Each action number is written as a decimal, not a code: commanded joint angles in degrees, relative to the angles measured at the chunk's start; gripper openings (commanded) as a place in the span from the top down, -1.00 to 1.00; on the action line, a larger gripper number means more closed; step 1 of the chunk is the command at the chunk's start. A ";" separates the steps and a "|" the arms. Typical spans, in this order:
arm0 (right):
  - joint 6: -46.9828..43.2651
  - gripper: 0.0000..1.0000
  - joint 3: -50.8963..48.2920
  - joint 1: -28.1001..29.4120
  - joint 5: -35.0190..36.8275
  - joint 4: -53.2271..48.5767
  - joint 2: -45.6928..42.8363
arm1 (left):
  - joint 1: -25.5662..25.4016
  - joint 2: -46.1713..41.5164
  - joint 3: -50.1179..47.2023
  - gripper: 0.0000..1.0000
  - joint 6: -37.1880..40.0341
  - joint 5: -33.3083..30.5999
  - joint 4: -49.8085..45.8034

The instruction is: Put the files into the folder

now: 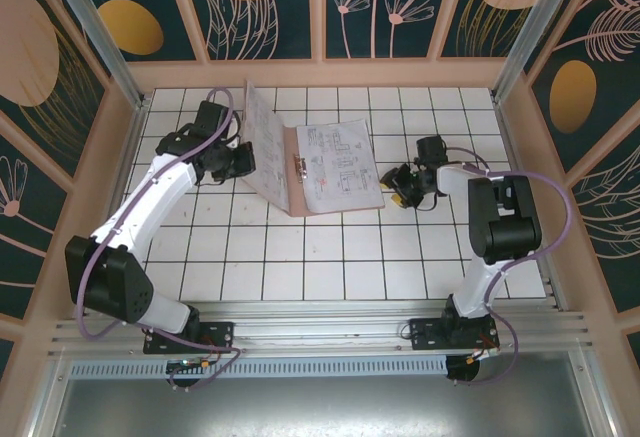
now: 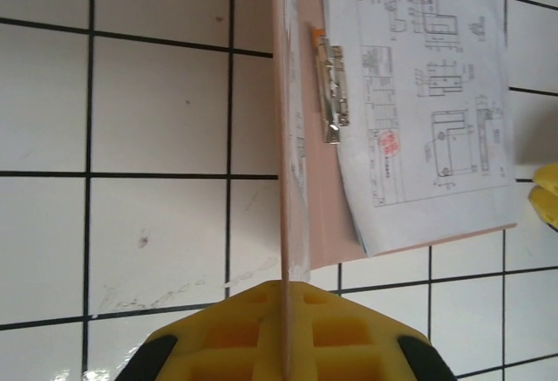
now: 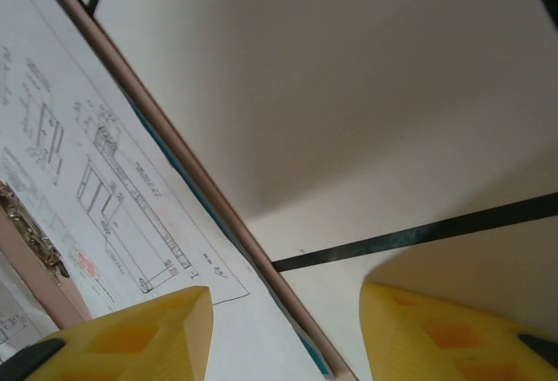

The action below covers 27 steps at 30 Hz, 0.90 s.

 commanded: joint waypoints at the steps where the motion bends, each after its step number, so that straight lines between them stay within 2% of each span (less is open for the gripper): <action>1: 0.72 0.01 1.54 3.03 -1.32 1.43 3.02 | -1.69 1.71 3.29 0.88 0.00 2.64 1.14; 5: 1.36 0.15 3.47 4.83 -0.81 0.24 4.70 | -3.15 3.74 5.81 0.73 -0.63 4.82 2.32; 11: 1.48 0.16 3.56 5.23 -0.70 0.06 5.10 | -6.40 6.21 8.15 0.25 -6.20 10.82 9.85; 17: 1.23 0.14 4.06 4.91 -0.79 -0.34 4.98 | -10.68 11.48 11.51 -0.06 -10.72 14.15 16.13; 23: 1.00 0.14 4.47 4.76 1.52 -1.81 2.31 | -14.56 18.35 13.42 -0.19 -15.67 17.58 23.66; 27: 0.95 0.14 3.97 4.61 10.18 -4.92 -4.21 | -16.66 23.30 14.30 -0.21 -18.35 18.85 28.15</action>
